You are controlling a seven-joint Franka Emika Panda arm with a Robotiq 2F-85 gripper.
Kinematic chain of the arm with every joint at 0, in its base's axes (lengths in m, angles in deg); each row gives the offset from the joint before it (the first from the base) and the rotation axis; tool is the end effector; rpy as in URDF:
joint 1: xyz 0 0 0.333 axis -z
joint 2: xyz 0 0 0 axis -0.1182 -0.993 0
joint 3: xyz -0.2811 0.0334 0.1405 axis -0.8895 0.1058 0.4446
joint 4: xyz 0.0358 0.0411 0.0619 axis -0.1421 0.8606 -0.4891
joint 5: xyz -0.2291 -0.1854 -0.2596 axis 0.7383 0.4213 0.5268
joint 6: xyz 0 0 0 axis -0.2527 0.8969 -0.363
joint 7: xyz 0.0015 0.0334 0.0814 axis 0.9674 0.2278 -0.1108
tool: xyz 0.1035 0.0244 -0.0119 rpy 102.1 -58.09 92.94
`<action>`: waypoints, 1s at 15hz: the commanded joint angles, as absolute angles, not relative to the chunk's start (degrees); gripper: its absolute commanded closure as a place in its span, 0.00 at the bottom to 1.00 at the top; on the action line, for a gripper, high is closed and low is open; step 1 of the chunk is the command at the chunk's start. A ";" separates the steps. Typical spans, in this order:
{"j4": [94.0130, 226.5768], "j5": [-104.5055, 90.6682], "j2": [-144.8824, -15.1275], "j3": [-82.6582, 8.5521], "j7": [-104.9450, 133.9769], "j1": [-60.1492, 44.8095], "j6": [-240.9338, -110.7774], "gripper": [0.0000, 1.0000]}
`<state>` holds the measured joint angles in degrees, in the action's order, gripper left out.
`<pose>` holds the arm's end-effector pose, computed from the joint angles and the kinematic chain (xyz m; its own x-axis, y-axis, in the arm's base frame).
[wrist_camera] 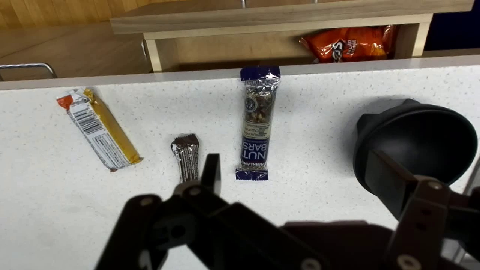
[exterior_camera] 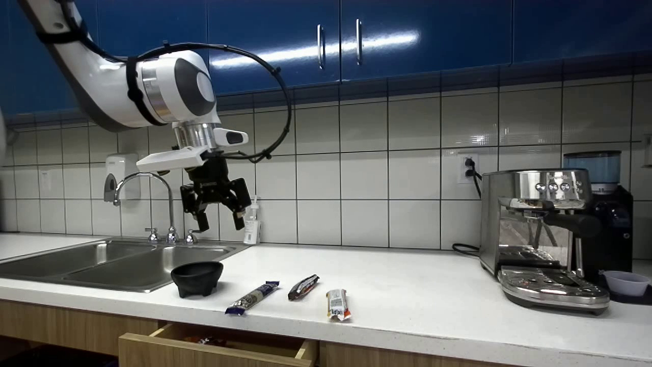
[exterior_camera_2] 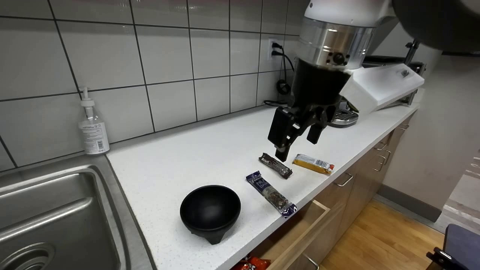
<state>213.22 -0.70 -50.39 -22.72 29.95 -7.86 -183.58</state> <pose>0.4443 0.0901 0.3710 0.9788 -0.0225 0.2037 -0.0423 -0.9947 0.0935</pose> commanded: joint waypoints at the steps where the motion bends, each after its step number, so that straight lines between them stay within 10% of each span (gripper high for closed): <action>1: 215.95 -1.74 -50.20 -23.24 29.04 -9.07 -186.66 0.00; 15: 220.22 0.12 -52.02 -20.97 34.59 -10.23 -185.58 0.00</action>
